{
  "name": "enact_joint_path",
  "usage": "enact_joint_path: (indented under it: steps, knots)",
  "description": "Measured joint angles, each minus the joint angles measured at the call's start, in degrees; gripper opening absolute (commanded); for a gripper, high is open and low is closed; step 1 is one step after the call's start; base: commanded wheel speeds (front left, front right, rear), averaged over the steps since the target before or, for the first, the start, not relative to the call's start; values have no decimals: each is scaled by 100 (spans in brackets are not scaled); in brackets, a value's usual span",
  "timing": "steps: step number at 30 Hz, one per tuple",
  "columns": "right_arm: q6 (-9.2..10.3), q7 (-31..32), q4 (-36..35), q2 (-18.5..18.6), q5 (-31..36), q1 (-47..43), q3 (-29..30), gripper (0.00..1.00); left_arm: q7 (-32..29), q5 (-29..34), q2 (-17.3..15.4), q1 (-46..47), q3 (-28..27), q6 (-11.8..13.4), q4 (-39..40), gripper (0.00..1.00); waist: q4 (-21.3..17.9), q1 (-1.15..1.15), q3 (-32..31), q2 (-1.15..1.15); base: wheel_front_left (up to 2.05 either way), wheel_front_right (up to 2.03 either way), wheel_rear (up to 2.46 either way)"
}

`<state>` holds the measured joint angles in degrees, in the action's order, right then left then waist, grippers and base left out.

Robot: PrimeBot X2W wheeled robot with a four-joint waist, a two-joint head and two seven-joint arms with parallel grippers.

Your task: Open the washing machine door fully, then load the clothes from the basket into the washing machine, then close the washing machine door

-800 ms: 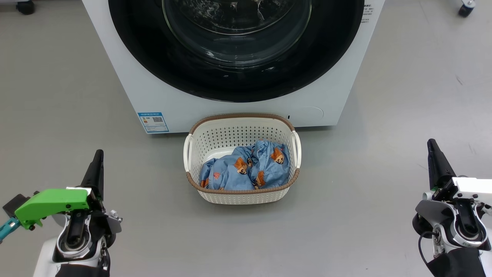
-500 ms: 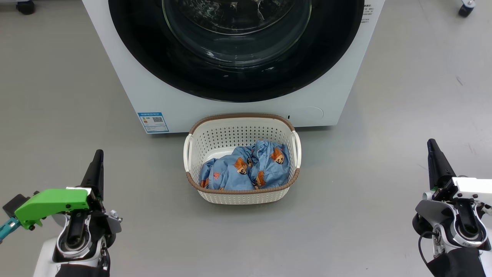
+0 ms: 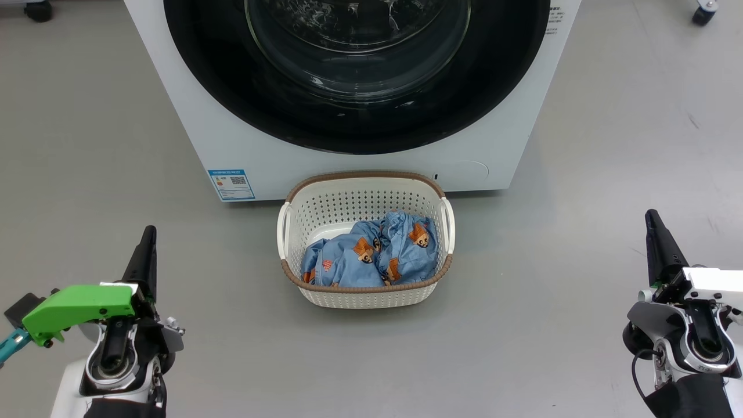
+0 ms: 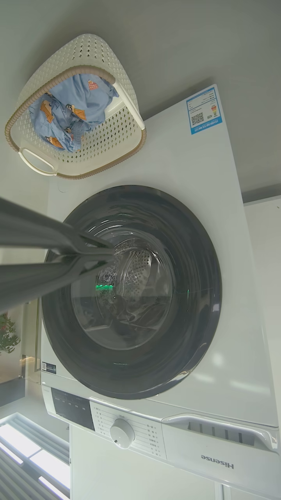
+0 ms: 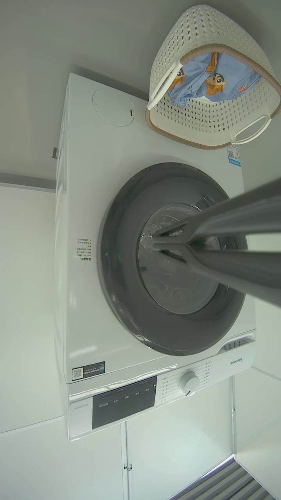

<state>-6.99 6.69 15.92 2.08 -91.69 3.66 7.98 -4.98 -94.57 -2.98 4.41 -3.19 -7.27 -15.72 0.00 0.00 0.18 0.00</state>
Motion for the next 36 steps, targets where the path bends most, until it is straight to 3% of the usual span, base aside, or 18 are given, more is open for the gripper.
enact_joint_path:
  steps: [3, 4, 17, 36]
  knots:
    - [0, 1, 0, 0, 0, 0, 0, 0, 0, 0, 1, 0, -2, 0, 0, 0, 0, 0, 0, 0, 0, 0, 0]
    - [2, 1, 44, -15, 1, -19, 1, 100, 0, -13, 15, -7, -1, 0, -51, 100, 0, 0, 0, 0, 0, 0, 0]
    - [7, -8, 328, -164, 66, -336, -43, 100, 3, -19, 187, -291, 19, 22, -343, 100, 2, 0, 7, 0, 0, 0, 0]
    - [5, -359, 159, 167, 821, -97, -349, 100, 311, 549, -11, -188, 277, 22, -11, 100, 4, 0, 31, 0, 0, 0, 0]
